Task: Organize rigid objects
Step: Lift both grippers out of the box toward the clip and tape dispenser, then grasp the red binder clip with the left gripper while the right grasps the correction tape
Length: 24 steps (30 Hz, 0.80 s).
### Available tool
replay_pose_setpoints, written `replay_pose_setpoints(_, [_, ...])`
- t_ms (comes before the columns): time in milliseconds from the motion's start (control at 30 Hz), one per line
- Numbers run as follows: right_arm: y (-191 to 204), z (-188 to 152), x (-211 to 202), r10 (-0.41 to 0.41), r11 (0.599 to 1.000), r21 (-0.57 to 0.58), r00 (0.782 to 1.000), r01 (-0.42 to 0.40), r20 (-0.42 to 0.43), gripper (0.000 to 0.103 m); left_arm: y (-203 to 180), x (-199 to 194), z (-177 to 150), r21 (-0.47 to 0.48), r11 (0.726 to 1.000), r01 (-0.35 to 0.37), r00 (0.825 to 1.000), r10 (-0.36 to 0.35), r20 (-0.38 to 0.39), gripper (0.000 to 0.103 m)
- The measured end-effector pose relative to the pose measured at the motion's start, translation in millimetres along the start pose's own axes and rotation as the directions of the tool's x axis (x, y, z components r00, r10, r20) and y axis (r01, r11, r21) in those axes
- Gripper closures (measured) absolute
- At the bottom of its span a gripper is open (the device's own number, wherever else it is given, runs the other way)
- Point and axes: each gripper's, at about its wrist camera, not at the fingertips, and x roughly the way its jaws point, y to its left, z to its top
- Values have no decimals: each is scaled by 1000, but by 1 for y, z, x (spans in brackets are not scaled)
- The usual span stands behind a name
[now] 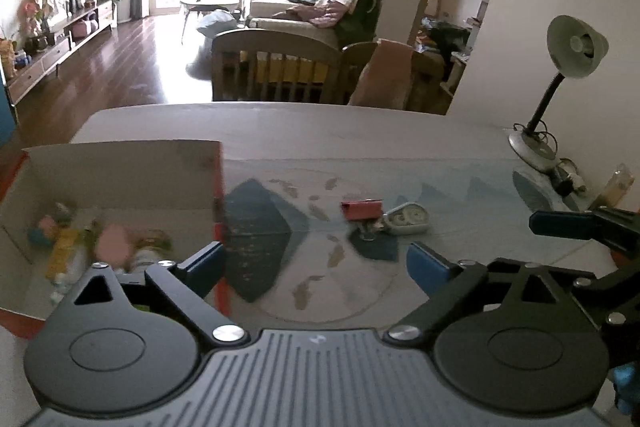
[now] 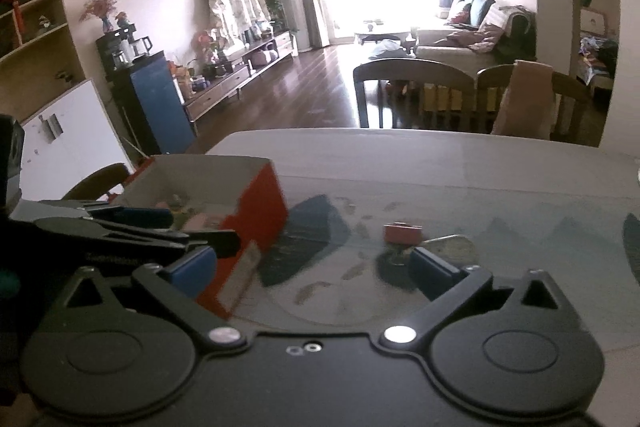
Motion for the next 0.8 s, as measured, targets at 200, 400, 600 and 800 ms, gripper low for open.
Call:
replay_pose_setpoints(200, [-38,-3,5,-28,1000,-5,999,28,-19,0,-24,26,4,1,1000,-5,1000,5,-3,0])
replay_pose_setpoints(400, [-71,-5,22,-53,998,-44,998,51,-40,0,-47,56,17,19,1000,-10,1000,10,-4,0])
replay_pose_setpoints(600, [-99,-2,48,-44,996,-78,997,39,-63,0,-61,97,31,32,999,-33,999,34,-31,0])
replay_pose_setpoints(800, [-118,-2,82,-17,995,-104,993,5,-116,2,-67,143,32,33,997,-67,993,70,-92,0])
